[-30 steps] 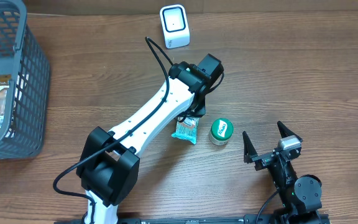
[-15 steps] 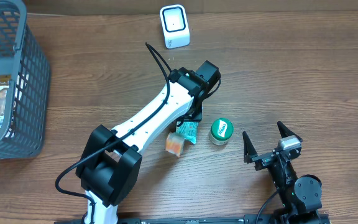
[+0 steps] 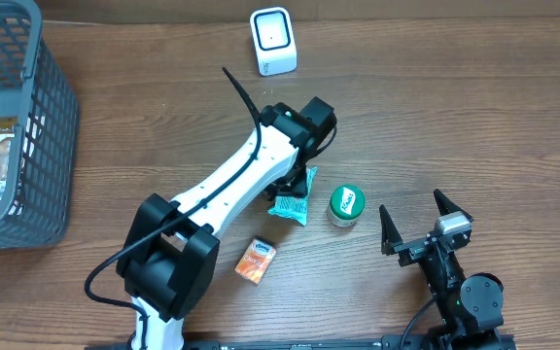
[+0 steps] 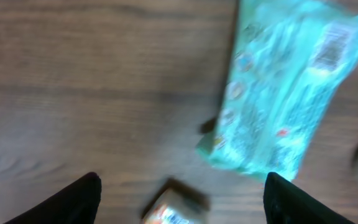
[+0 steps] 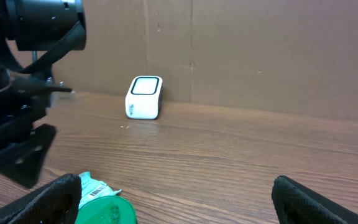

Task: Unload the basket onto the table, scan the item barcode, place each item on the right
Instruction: 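Open the left gripper to release the packages onto the table, then grasp the orange Kleenex tissue pack with the left gripper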

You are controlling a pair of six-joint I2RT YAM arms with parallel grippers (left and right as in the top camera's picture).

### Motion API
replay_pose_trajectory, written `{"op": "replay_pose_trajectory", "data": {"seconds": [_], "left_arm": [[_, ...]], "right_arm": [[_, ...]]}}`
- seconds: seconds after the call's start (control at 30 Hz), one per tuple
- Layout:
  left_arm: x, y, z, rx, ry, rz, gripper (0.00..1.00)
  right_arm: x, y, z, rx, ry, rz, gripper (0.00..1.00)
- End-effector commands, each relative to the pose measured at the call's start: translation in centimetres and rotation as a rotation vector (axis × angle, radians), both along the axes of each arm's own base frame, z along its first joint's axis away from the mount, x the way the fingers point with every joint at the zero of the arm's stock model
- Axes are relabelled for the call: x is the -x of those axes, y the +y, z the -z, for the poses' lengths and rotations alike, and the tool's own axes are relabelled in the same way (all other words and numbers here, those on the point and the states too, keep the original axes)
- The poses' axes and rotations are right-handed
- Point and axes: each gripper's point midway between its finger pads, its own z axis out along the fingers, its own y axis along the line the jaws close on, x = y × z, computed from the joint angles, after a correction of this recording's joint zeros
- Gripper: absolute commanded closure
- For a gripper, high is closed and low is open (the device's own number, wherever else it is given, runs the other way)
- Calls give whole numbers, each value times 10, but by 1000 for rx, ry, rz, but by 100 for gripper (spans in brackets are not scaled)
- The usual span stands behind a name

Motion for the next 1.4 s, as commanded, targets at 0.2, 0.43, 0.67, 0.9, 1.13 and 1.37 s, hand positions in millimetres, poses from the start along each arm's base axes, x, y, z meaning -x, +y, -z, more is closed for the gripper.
{"op": "replay_pose_trajectory", "data": {"seconds": [0.2, 0.43, 0.67, 0.9, 1.13, 1.37], "left_arm": [[63, 11, -18, 21, 303, 218, 28], [94, 12, -17, -9, 410, 271, 30], [126, 20, 11, -72, 490, 285, 25], [132, 15, 53, -13, 458, 259, 37], [117, 15, 65, -14, 380, 225, 36], [97, 24, 67, -54, 297, 159, 41]], "right_arm": [[0, 0, 3, 4, 1, -1, 0], [0, 0, 3, 5, 1, -1, 0], [0, 0, 3, 5, 1, -1, 0], [0, 0, 3, 5, 1, -1, 0], [0, 0, 3, 5, 1, -1, 0], [0, 0, 3, 5, 1, -1, 0]]}}
